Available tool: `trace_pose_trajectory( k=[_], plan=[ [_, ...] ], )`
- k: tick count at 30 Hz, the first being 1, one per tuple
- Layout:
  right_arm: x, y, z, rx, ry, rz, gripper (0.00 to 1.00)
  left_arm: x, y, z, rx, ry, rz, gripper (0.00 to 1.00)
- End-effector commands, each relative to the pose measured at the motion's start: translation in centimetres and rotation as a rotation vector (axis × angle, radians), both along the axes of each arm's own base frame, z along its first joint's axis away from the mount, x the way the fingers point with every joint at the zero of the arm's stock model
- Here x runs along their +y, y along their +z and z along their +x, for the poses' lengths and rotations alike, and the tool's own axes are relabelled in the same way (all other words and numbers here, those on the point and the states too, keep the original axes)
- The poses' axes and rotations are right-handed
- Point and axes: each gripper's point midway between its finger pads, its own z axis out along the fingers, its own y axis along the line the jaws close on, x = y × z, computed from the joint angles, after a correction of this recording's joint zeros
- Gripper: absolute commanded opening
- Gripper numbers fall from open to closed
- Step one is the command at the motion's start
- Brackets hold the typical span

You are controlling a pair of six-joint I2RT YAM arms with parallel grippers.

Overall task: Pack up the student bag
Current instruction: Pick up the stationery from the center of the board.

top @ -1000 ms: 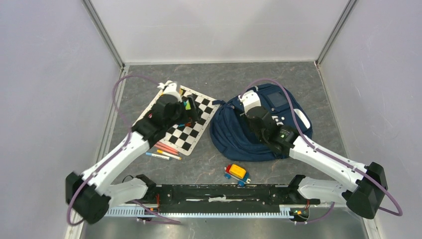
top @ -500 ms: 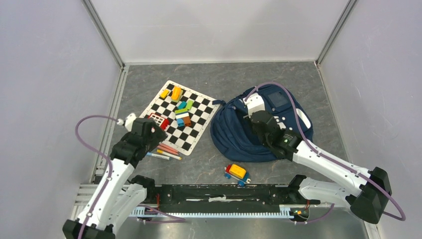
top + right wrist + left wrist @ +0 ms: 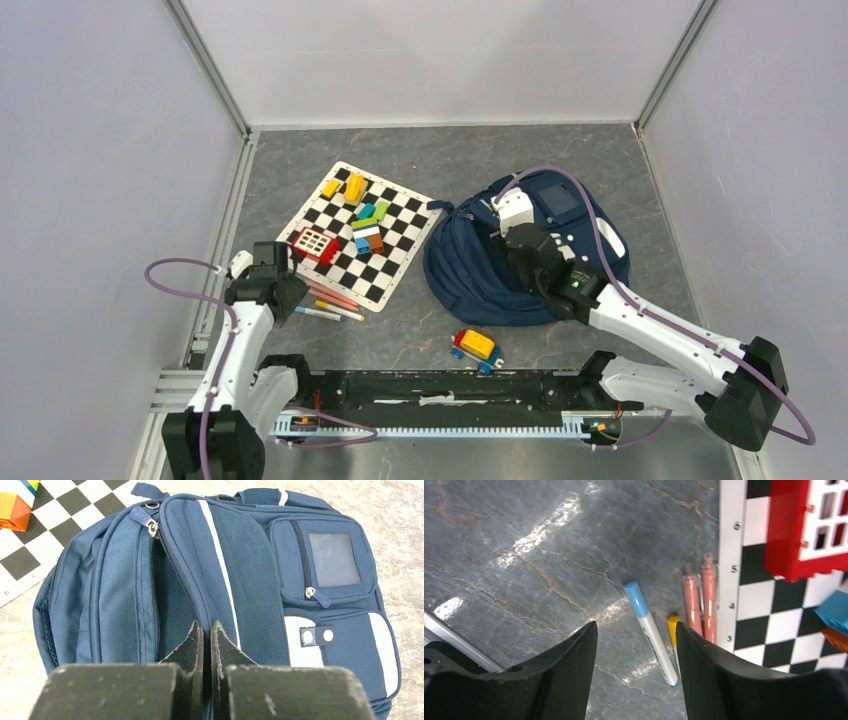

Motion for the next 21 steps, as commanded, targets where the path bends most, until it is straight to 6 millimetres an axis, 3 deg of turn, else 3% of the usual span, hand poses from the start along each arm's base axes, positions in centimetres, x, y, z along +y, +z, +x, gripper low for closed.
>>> trace_pose_trajectory(
  k=[1,10,21],
  plan=[
    [-0.3,1.8,0.7,-0.063,-0.048,0.076,0.00,1.4,-1.0,0.4,-0.004,0.097,0.007,0.63],
    [0.1,0.9,0.3,-0.041,-0.031,0.106,0.00,1.5,-3.6,0.1,0.081,0.118,-0.021,0.59],
    [0.3,0.4,0.1,-0.031,-0.016,0.109,0.00,1.6,-5.1,0.9,0.135,0.086,-0.020,0.56]
  ],
)
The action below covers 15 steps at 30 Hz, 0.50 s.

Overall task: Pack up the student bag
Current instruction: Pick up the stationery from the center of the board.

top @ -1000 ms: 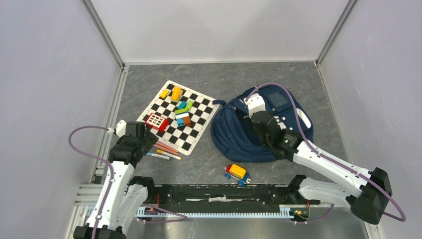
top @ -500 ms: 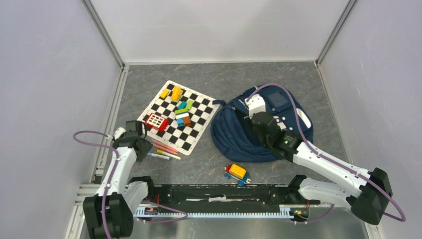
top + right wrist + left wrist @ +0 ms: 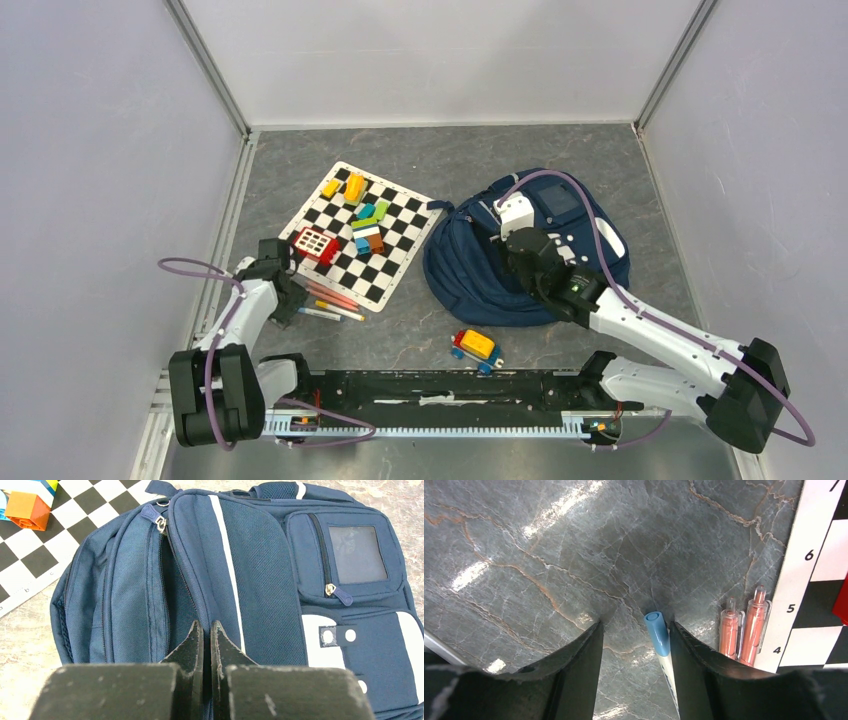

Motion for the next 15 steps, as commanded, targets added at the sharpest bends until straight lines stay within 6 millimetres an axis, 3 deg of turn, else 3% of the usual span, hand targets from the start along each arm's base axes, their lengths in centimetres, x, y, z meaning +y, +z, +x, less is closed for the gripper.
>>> trace_pose_trajectory(
  k=[1,4,8,11,15],
  plan=[
    [-0.5,1.5,0.5,-0.051,-0.035,0.045,0.00,0.2,0.0,1.4,-0.044,0.002,0.004,0.52],
    [-0.3,1.5,0.5,-0.049,-0.031,0.050,0.00,0.2,-0.2,1.1,-0.035,-0.011,0.006,0.36],
    [-0.3,1.5,0.5,-0.047,-0.027,0.051,0.00,-0.1,-0.9,0.7,-0.048,-0.015,-0.007,0.33],
    [-0.3,1.5,0.5,-0.049,-0.027,0.053,0.00,-0.2,-1.3,0.7,-0.047,-0.026,-0.012,0.24],
    [-0.3,1.7,0.4,-0.050,-0.025,0.057,0.00,-0.1,-0.3,1.1,-0.057,-0.044,-0.005,0.15]
  ],
)
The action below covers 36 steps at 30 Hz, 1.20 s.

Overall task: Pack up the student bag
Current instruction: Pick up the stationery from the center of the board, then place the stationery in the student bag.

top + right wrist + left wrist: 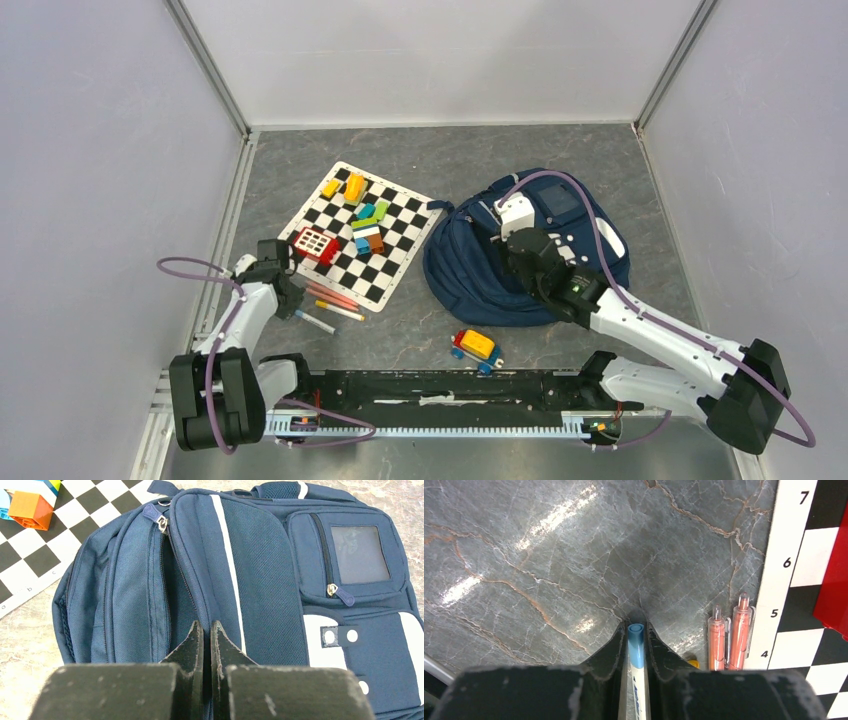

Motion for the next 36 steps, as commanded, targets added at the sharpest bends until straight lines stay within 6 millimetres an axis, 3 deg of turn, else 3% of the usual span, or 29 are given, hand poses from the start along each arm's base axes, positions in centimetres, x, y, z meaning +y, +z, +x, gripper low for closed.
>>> trace_pose_trajectory(
  k=[1,8,13,16,23,28,32,36],
  plan=[
    [-0.4,1.8,0.4,-0.053,-0.028,0.054,0.00,-0.4,0.3,0.4,-0.022,-0.040,-0.018,0.13],
    [0.1,3.8,0.6,-0.085,0.001,0.061,0.00,-0.1,6.7,2.3,-0.175,-0.158,0.042,0.05],
    [0.6,5.4,0.7,-0.105,0.037,0.060,0.00,-2.8,10.3,3.5,-0.303,-0.258,-0.053,0.02],
    [1.1,6.0,0.8,-0.108,0.057,0.065,0.00,-6.6,12.4,4.7,-0.353,-0.365,-0.126,0.02],
    [1.7,6.5,0.9,-0.097,0.070,0.072,0.00,-19.8,18.2,6.7,-0.448,-0.660,-0.241,0.02],
    [1.7,6.9,0.9,-0.093,0.069,0.076,0.00,-28.0,22.4,8.0,-0.608,-0.723,-0.376,0.02],
    [1.8,7.8,0.9,-0.106,0.072,0.090,0.00,-34.5,23.3,7.8,-0.667,-0.790,-0.457,0.02],
    [2.1,9.5,1.1,-0.134,0.080,0.107,0.00,-39.7,23.2,7.9,-0.744,-0.804,-0.563,0.02]
  ],
)
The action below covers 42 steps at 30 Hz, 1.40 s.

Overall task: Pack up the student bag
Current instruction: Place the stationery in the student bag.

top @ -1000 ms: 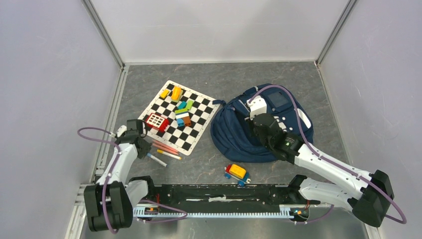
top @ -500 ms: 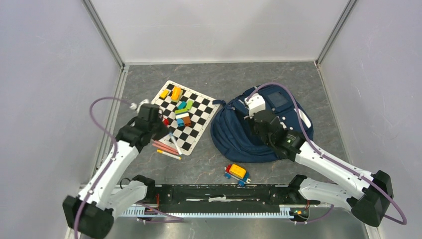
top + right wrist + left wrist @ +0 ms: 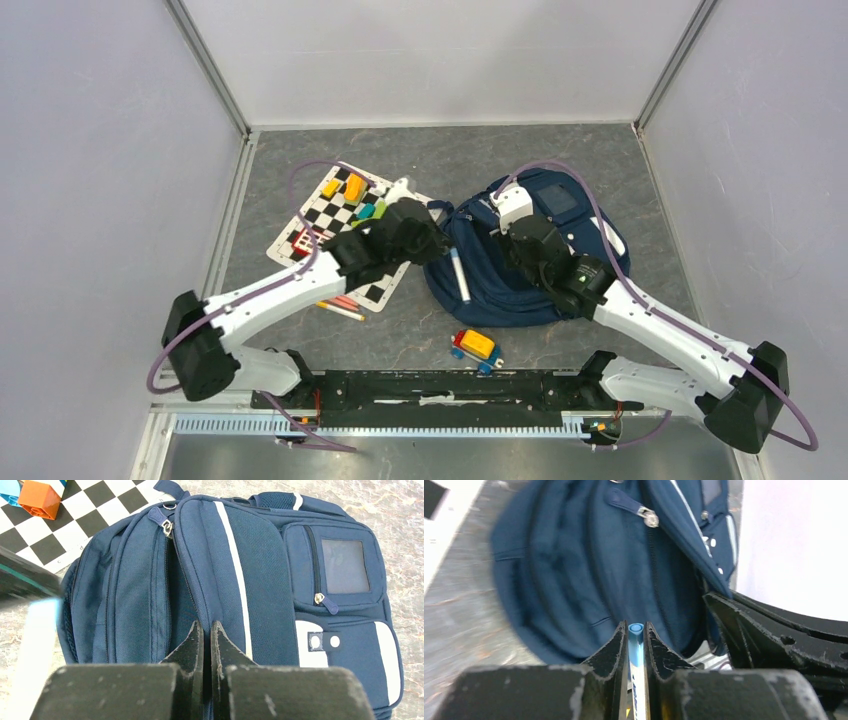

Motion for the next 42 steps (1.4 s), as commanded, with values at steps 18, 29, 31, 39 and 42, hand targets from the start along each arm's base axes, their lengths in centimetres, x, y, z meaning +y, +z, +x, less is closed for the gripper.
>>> trace_pose_trajectory(
  k=[18,29,31,39,42],
  plan=[
    [1.5,8.9,1.3,-0.170,0.007,0.170,0.00,-8.0,1.0,5.4,-0.141,0.248,-0.397,0.02],
    [1.0,8.6,1.3,-0.168,-0.004,0.151,0.00,-8.2,-0.4,5.7,-0.129,0.264,-0.376,0.33],
    [1.0,8.5,1.2,-0.168,-0.005,0.149,0.00,-8.0,-0.3,5.6,-0.136,0.255,-0.361,0.47],
    [0.7,8.2,1.2,-0.168,-0.016,0.140,0.00,-6.5,0.2,4.0,-0.185,0.160,-0.271,0.78],
    [0.3,8.2,1.2,-0.175,-0.024,0.131,0.00,-4.0,0.5,2.6,-0.232,0.111,-0.167,0.85]
  ],
)
